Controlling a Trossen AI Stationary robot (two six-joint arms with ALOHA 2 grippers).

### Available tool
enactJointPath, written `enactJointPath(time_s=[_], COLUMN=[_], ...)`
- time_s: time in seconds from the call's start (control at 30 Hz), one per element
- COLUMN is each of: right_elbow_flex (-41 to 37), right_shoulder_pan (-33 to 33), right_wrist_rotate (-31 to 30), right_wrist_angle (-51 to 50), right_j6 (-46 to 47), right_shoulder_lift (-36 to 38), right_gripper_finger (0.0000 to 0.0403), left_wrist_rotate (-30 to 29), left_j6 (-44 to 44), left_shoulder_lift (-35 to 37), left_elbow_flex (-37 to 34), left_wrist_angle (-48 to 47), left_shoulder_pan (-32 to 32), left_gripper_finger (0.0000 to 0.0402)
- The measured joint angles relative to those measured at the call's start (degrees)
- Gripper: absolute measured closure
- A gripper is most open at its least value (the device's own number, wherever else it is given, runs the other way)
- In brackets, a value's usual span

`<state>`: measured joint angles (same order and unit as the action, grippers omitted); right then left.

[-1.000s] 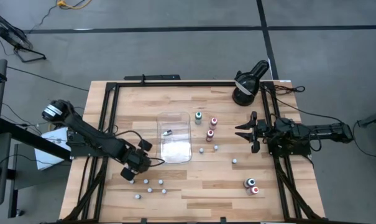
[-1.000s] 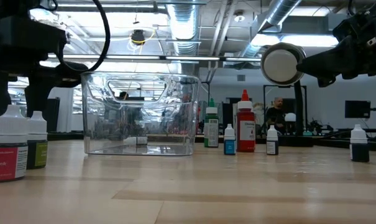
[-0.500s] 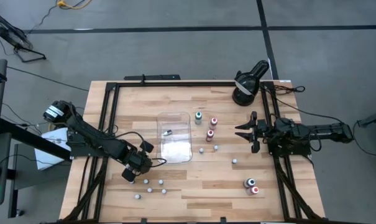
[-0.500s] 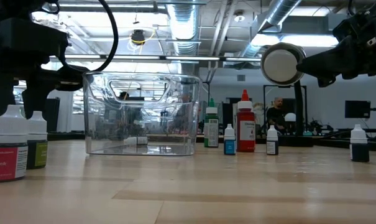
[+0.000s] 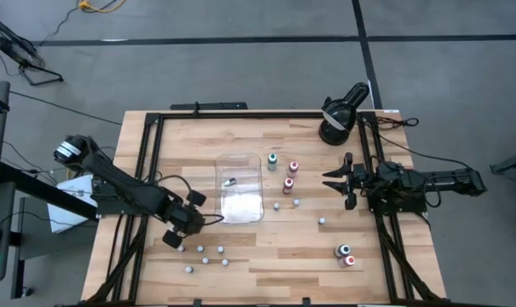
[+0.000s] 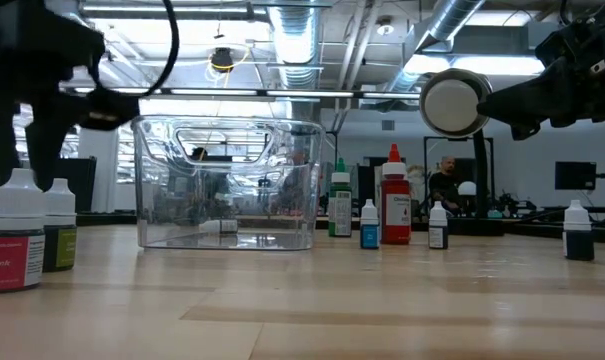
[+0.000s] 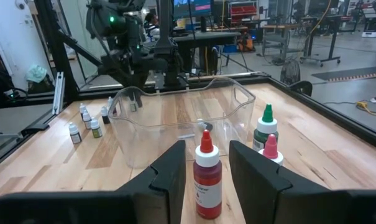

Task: Pick & Place food coloring
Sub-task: Put the top small green food coloring bottle into the transparent bin

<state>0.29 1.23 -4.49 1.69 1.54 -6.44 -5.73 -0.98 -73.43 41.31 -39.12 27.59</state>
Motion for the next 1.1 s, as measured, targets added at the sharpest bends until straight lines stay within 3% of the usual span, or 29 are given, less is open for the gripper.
enactJointPath(time_s=[0.33,0.73,1.1], right_elbow_flex=[0.0,0.0,0.0], right_shoulder_pan=[0.0,0.0,0.0], right_wrist_rotate=[0.0,0.0,0.0], right_wrist_angle=[0.0,0.0,0.0], right_j6=[0.0,0.0,0.0], right_shoulder_lift=[0.0,0.0,0.0], right_gripper_finger=[0.029,0.029,0.029], left_wrist_rotate=[-0.6,-7.2,-7.2], left_j6=[6.6,6.8,6.4], left_shoulder_lift=[7.6,7.7,7.7], left_elbow_flex=[6.0,18.2,19.7], left_wrist_angle=[-4.2,-3.6,-1.1], left_shoulder_pan=[-3.1,-16.3,-28.8], left_gripper_finger=[0.0338,0.0346,0.0341])
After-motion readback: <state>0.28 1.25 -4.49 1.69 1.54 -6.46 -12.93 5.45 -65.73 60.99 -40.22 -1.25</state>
